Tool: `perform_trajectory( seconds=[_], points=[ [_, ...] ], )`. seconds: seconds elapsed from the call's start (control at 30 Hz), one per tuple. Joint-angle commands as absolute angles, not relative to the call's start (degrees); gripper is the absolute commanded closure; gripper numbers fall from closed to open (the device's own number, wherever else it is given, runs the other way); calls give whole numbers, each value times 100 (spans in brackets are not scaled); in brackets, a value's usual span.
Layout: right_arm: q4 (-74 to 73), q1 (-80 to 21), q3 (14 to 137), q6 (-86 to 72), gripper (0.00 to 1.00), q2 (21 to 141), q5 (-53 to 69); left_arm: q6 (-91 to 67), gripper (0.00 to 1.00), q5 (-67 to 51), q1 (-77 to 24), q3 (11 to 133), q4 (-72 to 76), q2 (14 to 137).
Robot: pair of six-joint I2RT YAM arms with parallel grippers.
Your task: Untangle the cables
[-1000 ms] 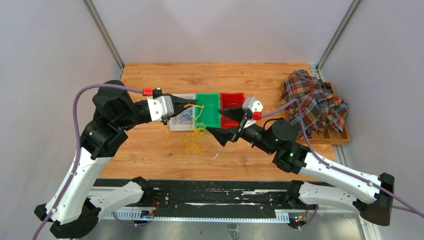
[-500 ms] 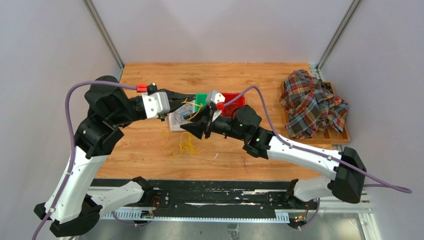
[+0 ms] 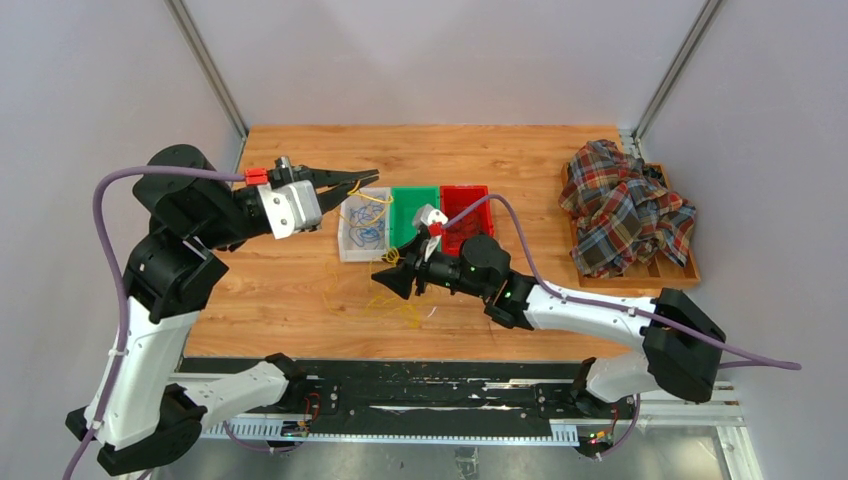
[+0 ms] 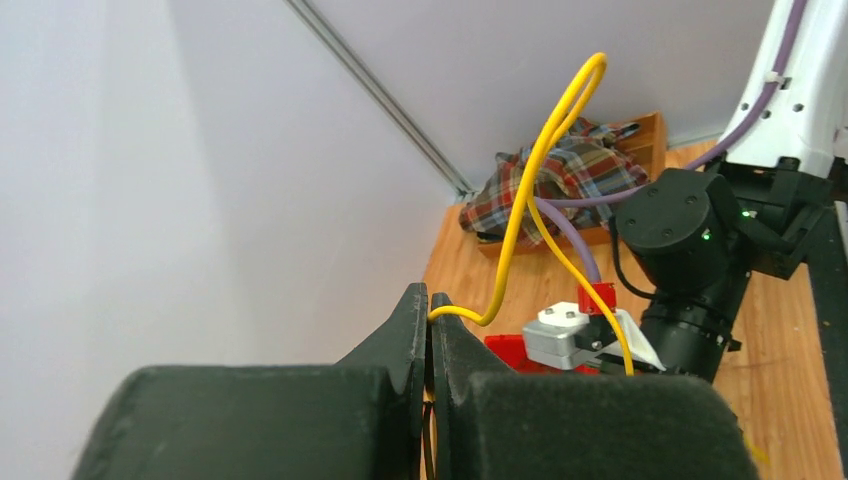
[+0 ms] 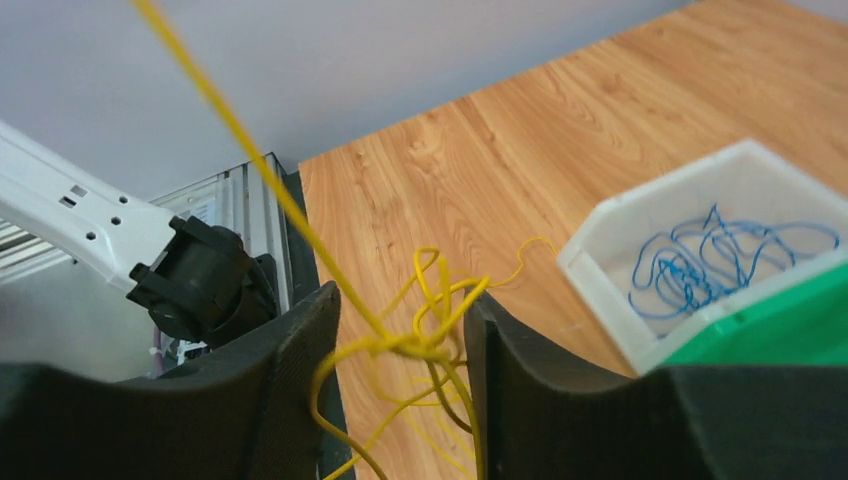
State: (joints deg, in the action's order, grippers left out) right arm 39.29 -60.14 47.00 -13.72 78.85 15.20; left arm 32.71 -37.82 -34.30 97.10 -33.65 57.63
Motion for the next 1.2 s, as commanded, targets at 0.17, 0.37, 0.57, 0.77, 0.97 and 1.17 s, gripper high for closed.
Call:
perform_trajectory(
  seconds=[0.17,0.37,0.57,0.77,0.97,1.17],
  points=[
    [3741,-5774,4096,-1421,44,6994,1147,3579,99,-3632,-3454,10140,-3453,5746],
    [3405,-5579,3978,-1295,40,6375,1259,3786,99,-3556,-3450,10135,-3524,5739],
    [3029,-5383,4231,-1262,55,6073,1662,3806,99,-3576,-3454,10143,-3524,5739],
    [2877,-5362,4607,-1237,56,6441,1877,3806,99,-3586,-3454,10150,-3524,5739],
    [3099,-5362,4811,-1381,81,6825,1934,3812,100,-3545,-3454,10150,-3519,5697],
    [2634,-5353,4858,-1358,99,6726,1437,3859,100,-3512,-3454,10131,-3528,5636]
  ],
)
